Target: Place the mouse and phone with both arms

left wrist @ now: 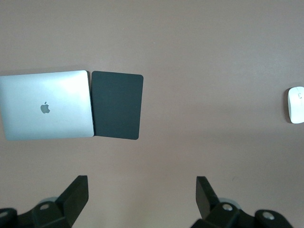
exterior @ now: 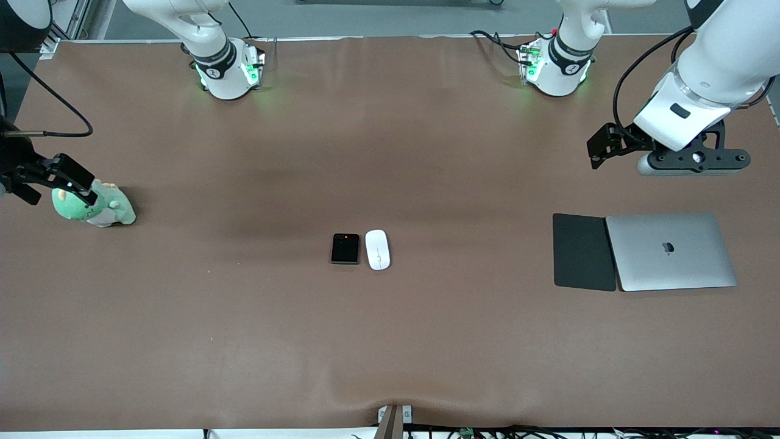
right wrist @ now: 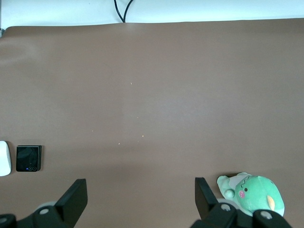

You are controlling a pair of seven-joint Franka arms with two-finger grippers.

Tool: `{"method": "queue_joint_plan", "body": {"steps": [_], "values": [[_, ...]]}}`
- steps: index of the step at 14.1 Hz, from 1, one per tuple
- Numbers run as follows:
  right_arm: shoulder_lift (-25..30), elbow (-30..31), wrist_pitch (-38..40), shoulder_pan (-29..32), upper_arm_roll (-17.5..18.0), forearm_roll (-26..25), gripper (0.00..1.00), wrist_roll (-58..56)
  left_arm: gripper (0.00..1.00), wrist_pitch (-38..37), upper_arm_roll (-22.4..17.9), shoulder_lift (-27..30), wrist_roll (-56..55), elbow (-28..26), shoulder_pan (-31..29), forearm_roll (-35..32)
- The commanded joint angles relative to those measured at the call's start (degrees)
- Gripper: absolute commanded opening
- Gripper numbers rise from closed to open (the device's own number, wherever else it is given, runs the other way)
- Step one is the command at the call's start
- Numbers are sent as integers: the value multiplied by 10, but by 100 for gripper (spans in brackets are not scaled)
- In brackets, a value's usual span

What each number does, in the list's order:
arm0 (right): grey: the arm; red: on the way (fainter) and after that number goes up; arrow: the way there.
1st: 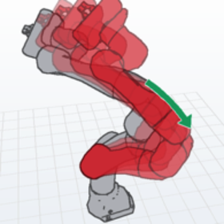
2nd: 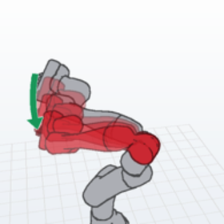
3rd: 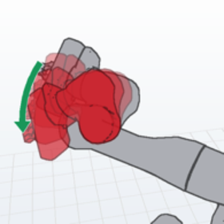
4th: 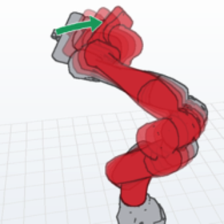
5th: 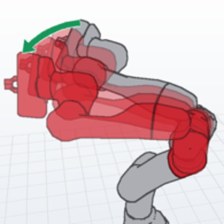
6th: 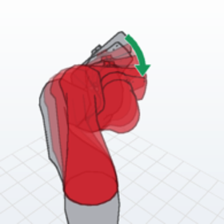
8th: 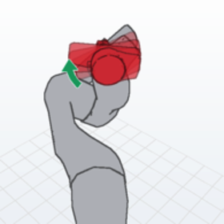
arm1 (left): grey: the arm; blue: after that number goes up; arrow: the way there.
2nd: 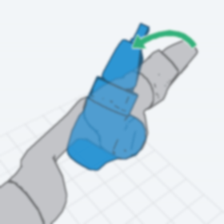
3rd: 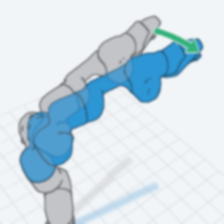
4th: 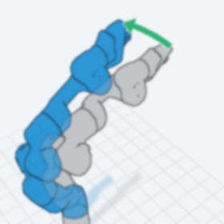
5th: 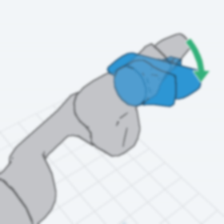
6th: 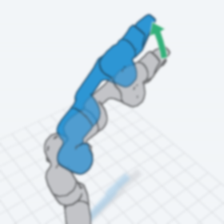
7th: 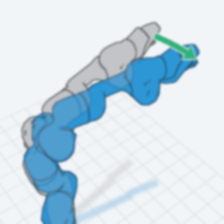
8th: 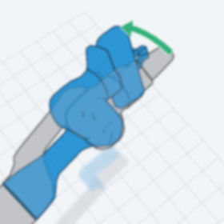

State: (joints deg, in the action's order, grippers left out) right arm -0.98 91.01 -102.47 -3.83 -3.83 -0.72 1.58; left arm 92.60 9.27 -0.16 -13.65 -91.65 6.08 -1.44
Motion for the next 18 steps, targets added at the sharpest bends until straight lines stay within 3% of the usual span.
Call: {"method": "queue_joint_plan", "body": {"steps": [1,8,14,18], "values": [[-19,-37,4,5,4,3,100,2,100,-13,1,-5,-3,13,2,0],[-27,-41,18,12,4,5,100,-1,100,-12,0,-6,-5,13,2,0],[-21,-65,123,16,4,-5,100,1,100,-10,1,-8,-9,14,9,12],[-20,-106,188,27,3,-8,100,-3,100,-7,12,-54,-54,44,31,17]]}}
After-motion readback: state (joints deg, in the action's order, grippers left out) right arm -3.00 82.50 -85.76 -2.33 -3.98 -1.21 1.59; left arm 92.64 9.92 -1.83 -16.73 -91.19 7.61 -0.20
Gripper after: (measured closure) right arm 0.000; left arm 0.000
